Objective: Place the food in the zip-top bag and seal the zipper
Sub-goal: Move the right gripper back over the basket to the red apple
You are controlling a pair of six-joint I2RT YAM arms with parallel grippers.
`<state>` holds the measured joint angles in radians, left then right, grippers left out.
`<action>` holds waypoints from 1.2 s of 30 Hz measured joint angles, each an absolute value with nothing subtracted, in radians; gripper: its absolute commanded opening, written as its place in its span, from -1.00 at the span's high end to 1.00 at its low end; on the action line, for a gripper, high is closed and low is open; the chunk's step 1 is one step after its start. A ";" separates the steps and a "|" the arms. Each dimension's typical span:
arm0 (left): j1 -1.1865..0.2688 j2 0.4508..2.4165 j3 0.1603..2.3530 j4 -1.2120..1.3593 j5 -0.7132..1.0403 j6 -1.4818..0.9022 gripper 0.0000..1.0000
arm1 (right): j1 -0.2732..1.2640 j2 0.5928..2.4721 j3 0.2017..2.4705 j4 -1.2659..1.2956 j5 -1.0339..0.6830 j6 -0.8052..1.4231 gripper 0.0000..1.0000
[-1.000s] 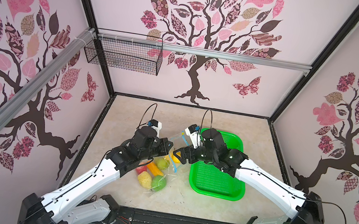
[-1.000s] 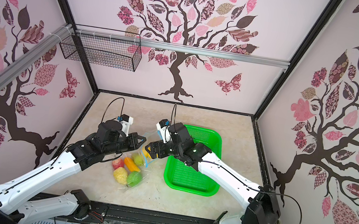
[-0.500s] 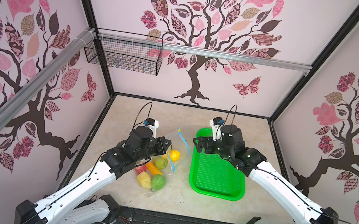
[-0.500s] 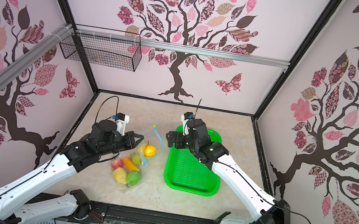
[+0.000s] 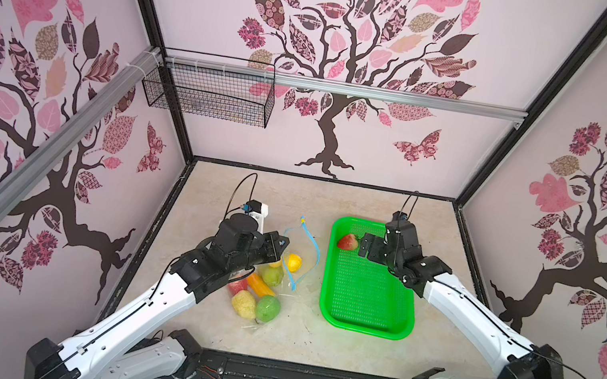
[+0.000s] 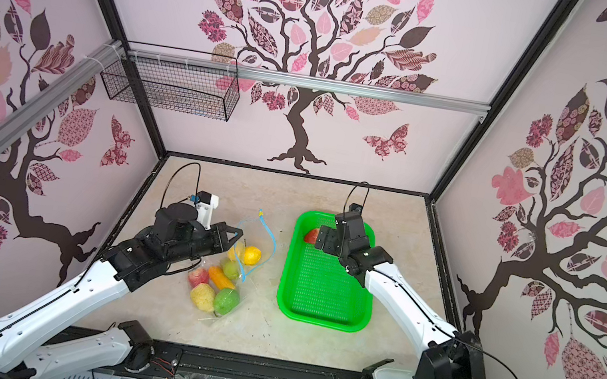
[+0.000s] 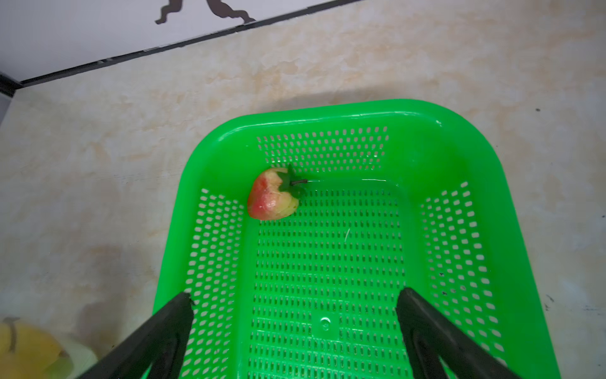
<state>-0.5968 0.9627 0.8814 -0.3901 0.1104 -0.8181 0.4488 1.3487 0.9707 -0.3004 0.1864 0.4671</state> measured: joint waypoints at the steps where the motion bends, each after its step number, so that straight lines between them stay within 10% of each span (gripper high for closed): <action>1: -0.596 0.963 0.881 -0.391 0.110 -0.818 1.00 | 0.432 1.368 0.958 -0.282 0.176 0.477 -0.99; 36: -0.594 0.946 0.881 -0.398 0.117 -0.817 1.00 | 0.410 1.892 1.180 -0.142 0.071 0.706 -0.94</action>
